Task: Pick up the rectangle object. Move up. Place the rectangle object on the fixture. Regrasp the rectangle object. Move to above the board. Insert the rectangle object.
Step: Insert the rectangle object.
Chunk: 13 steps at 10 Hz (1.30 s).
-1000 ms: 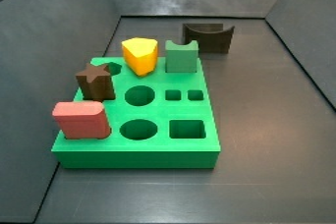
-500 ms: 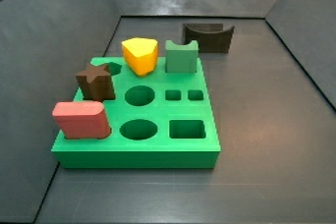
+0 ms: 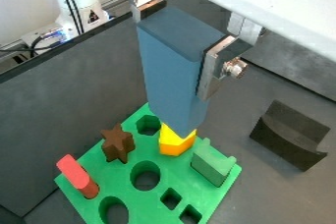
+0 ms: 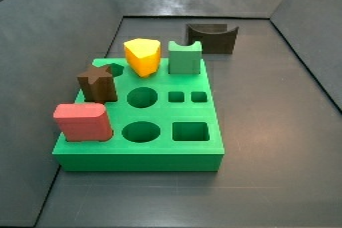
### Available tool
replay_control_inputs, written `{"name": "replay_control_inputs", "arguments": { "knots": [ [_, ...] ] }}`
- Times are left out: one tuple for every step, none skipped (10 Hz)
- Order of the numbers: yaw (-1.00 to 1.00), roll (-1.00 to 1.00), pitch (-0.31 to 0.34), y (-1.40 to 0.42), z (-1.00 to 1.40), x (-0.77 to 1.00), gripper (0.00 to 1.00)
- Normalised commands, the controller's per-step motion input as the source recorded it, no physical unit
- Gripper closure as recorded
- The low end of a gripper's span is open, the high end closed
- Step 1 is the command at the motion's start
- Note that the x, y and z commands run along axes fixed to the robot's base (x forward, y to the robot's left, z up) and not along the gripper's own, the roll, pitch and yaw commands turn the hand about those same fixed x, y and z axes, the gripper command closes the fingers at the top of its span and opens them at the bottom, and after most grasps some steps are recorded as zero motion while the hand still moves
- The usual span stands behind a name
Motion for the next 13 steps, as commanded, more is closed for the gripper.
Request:
{"name": "replay_control_inputs", "arguments": {
  "knots": [
    [0.00,0.00,0.000,-0.13,0.00,0.02,1.00],
    [0.00,0.00,0.000,-0.25,-0.19,0.11,1.00],
    [0.06,0.00,-0.017,-0.34,-0.33,0.20,1.00],
    [0.12,0.00,-0.024,-0.32,-0.38,0.30,1.00],
    [0.21,0.00,-0.020,-0.33,-0.43,0.35,1.00],
    [0.24,0.00,-0.017,-0.36,-0.49,0.39,1.00],
    [0.26,0.00,-0.017,-0.37,-0.55,0.39,1.00],
    [0.27,0.00,-0.001,-0.39,-0.62,0.36,1.00],
    [0.28,0.02,0.000,-0.42,-0.70,0.37,1.00],
    [0.24,0.03,-0.006,-0.34,-0.74,0.23,1.00],
    [0.14,0.07,-0.004,-0.23,-0.72,0.08,1.00],
    [0.05,0.10,-0.009,-0.20,-0.71,0.00,1.00],
    [0.01,0.10,-0.003,-0.11,-0.54,0.00,1.00]
  ]
}}
